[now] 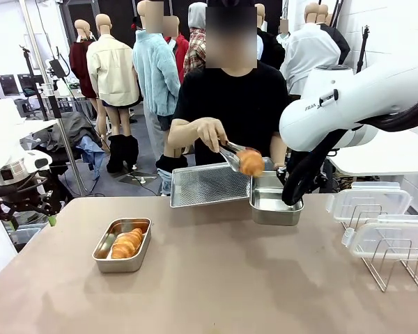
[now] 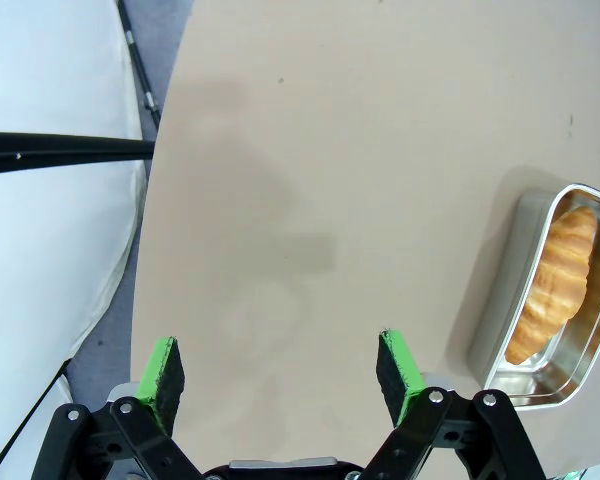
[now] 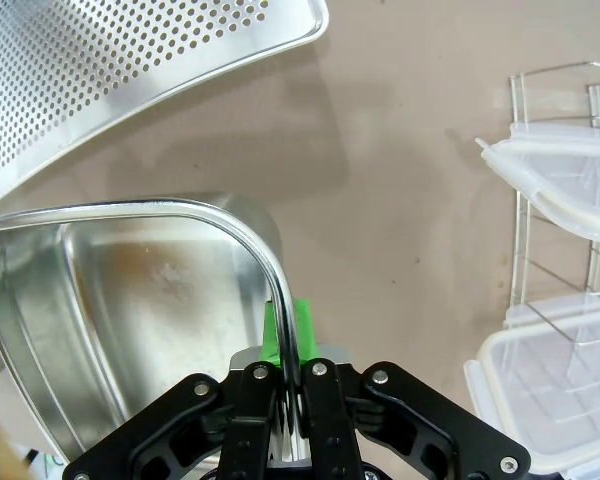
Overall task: Place the bread in airtight containers.
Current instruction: Once an object is inside an Airtight Container , place the container in the center of the table.
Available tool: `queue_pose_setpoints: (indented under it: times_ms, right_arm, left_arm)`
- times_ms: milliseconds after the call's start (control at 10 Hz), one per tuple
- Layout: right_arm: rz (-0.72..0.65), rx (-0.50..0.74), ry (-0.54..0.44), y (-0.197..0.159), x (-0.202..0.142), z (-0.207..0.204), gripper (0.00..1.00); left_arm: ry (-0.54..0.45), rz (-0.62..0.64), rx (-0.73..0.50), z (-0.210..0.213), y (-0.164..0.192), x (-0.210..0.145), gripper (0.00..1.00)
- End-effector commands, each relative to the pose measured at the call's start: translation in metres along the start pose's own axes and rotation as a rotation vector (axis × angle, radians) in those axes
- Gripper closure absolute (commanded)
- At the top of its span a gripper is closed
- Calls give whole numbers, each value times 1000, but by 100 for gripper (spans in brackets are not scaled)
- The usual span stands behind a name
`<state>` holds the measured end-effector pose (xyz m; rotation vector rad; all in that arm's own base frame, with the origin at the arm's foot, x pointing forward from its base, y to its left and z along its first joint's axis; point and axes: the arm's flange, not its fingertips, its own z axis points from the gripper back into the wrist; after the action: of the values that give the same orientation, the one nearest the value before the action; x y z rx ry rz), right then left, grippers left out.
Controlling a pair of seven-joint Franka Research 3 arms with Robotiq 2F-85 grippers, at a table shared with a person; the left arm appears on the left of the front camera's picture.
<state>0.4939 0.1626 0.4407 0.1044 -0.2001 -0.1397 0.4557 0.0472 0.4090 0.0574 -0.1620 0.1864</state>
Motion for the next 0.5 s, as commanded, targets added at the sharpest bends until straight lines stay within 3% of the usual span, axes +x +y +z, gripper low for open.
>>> queue_pose_setpoints:
  times_ms: [0, 400]
  right_arm:
    - [5, 19, -13, 0, 0, 2, 100]
    - [5, 19, -13, 0, 0, 2, 100]
  left_arm:
    - [1, 1, -2, 0, 2, -2, 0]
    - [1, 1, -2, 0, 2, -2, 0]
